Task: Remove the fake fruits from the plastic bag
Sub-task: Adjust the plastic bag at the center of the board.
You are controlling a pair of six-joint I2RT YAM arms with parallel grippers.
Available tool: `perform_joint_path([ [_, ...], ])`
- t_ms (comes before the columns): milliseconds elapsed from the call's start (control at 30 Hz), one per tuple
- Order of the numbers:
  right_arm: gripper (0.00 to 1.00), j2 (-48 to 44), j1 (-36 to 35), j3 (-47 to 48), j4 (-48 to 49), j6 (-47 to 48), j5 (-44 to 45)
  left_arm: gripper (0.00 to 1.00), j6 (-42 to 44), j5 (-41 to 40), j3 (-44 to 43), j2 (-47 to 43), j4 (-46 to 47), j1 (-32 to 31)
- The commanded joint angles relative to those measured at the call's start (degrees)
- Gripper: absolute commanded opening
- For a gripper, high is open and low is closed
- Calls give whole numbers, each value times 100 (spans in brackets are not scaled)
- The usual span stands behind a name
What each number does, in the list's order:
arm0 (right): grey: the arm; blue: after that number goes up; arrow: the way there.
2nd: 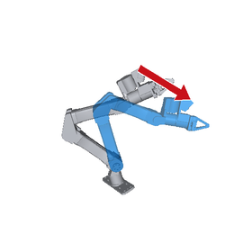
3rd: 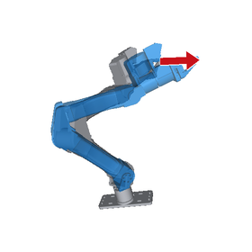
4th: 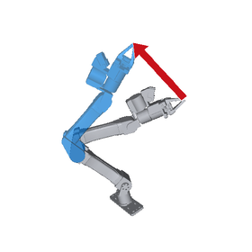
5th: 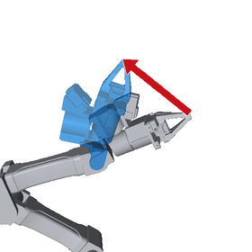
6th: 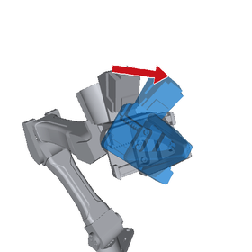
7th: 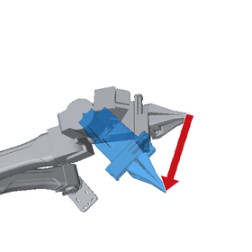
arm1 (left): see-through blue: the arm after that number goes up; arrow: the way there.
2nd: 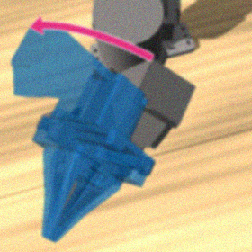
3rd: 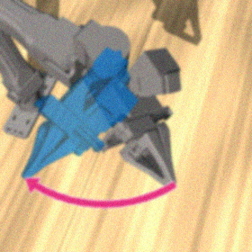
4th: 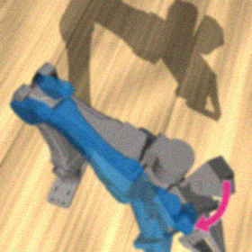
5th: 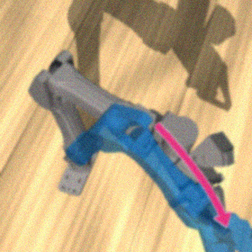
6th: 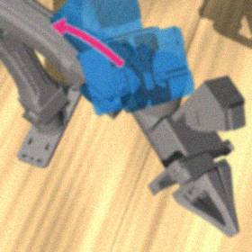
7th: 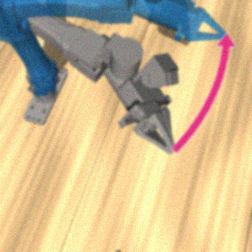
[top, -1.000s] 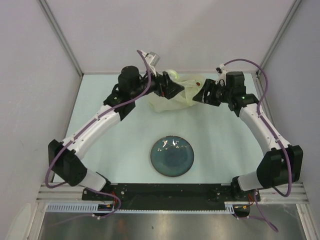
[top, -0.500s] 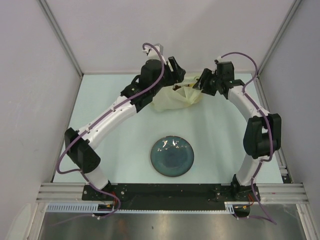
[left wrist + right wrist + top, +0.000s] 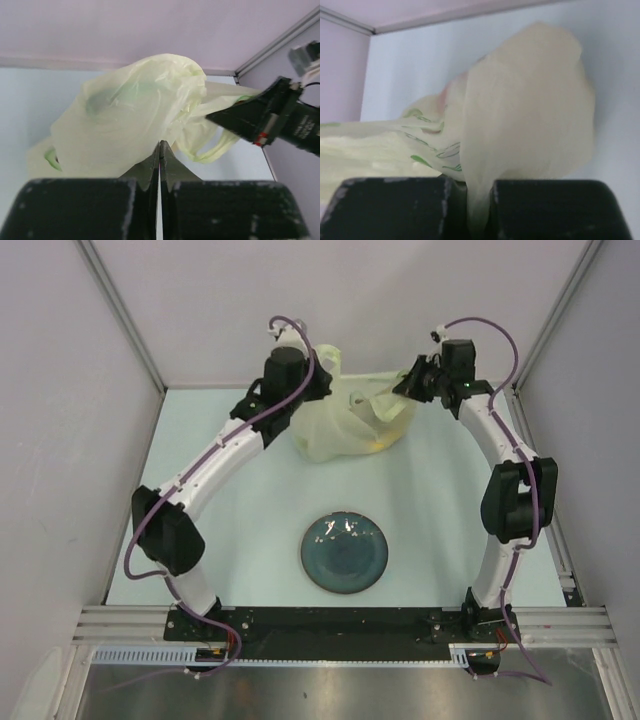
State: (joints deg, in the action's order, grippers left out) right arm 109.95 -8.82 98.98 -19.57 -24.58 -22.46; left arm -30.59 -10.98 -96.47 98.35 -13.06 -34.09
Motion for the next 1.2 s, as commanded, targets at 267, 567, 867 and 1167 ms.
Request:
perform_joint_path([
  [267,0,-411,108,441,481,-29,-681,3,1712,2118,452,-667,1244,921],
  [567,0,-1336,39,-959,612,-258,-699,69,223,5597,1286,-1449,2236,1528],
  [867,0,-1345,-58,-1100,621,-284,-654,100,1703,3628,1026,-1389,1450,931],
  [1167,0,-1345,38,-1100,621,-398,-620,100,3103,3013,1024,-2635,-1205,922],
])
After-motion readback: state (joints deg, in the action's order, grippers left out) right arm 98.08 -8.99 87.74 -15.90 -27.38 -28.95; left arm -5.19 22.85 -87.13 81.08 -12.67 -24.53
